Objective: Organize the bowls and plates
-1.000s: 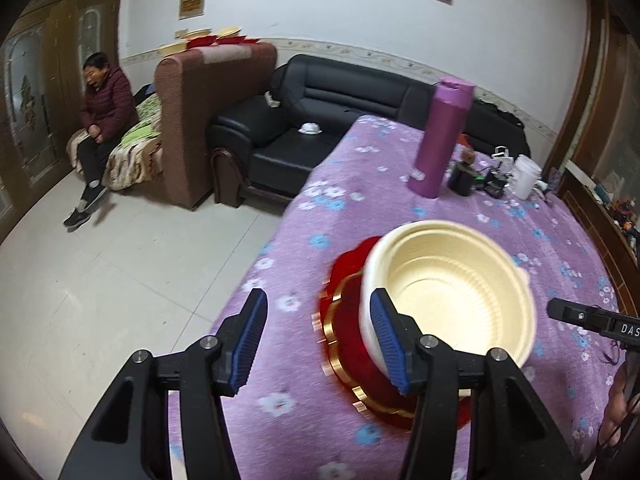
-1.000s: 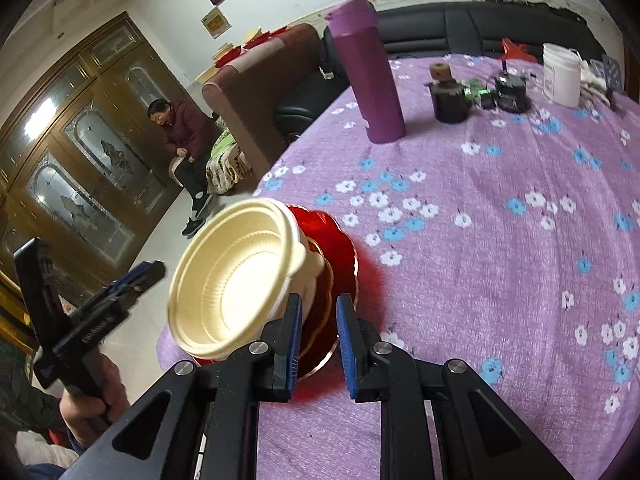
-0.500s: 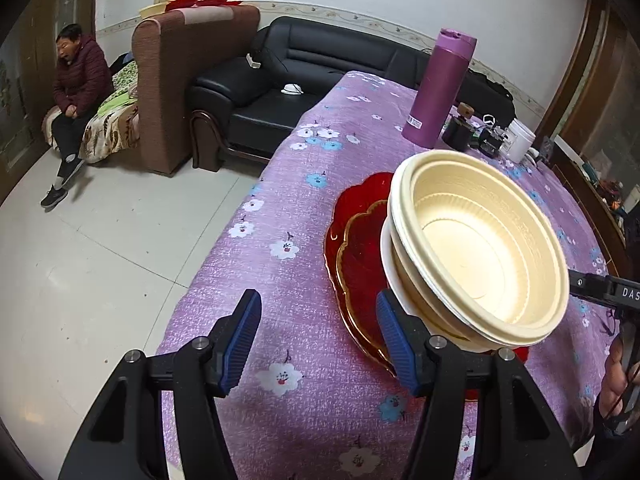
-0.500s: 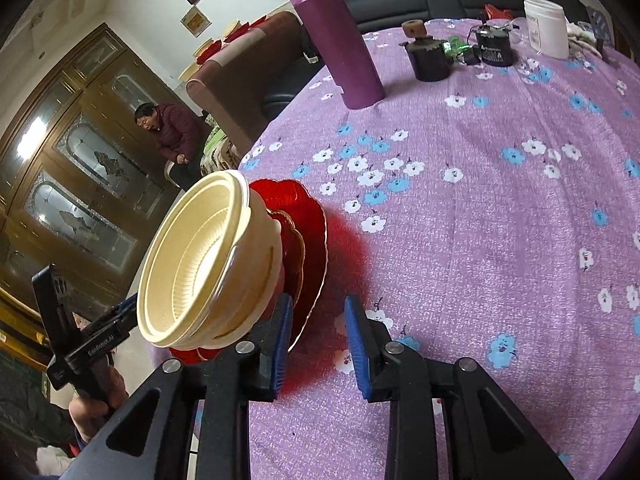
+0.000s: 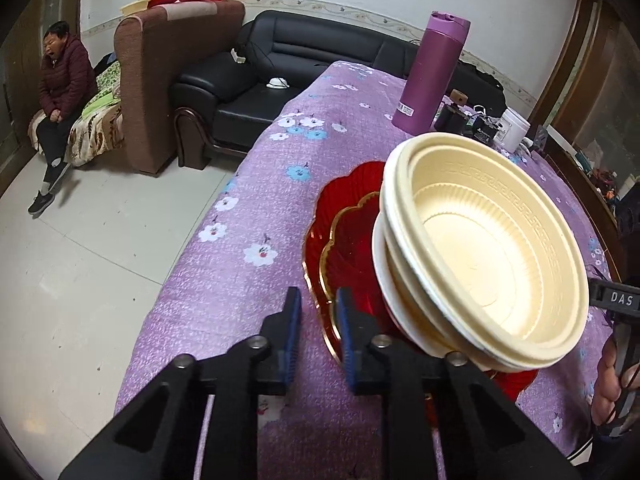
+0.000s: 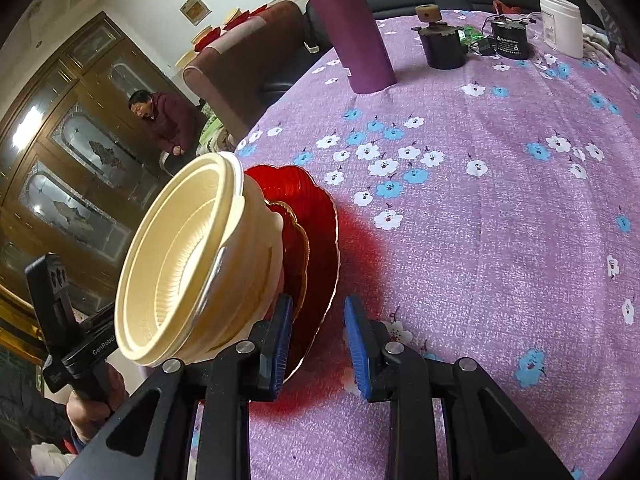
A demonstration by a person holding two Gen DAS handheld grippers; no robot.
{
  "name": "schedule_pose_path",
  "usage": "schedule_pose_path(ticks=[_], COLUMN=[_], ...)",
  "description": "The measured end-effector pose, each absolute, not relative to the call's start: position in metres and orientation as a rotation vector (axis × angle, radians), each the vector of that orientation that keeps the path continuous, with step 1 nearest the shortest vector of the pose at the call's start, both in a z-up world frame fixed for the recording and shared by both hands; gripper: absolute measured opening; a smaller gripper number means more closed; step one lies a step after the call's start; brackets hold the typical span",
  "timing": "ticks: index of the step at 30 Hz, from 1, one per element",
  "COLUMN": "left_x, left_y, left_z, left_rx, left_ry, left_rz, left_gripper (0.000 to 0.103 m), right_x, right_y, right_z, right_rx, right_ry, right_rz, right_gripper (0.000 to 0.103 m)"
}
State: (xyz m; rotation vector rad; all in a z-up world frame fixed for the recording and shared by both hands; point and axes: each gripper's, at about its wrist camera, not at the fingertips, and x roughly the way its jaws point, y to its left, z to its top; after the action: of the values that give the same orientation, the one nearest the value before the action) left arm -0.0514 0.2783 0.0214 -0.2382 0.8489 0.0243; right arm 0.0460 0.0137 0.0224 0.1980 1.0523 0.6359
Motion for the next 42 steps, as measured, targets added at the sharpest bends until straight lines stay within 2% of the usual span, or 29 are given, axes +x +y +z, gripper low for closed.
schedule_pose_path(ticks=[4, 6, 13, 26, 42], left_x=[-0.05, -0.05, -0.052, -0.046, -0.017], left_y=[0.273, 0.273, 0.271, 0.247, 0.116], left_z=[0.021, 0.021, 0.02, 0.03, 0.034], left_rx=[-0.205, -0.207, -0.198, -0.168, -0.05], left_ry=[0.835, 0.826, 0.82, 0.822, 0.849], left_rz=[0.04, 0.036, 0.046, 0.034, -0.135], left_gripper=[0.014, 0.014, 0.014, 0.014, 0.014], right_x=[0.048, 0.046, 0.043, 0.038, 0.02], right_y=[0.021, 0.024, 0.022, 0.0, -0.129], right_z=[0.017, 0.014, 0.014, 0.026, 0.037], right_rx=[0.19, 0.189, 0.199, 0.205, 0.331], right_ry=[1.056, 1.058, 1.027, 0.992, 0.917], right_rz=[0.628, 0.628, 0.628, 0.616, 0.458], right_gripper=[0.029, 0.025, 0.019, 0.019, 0.019])
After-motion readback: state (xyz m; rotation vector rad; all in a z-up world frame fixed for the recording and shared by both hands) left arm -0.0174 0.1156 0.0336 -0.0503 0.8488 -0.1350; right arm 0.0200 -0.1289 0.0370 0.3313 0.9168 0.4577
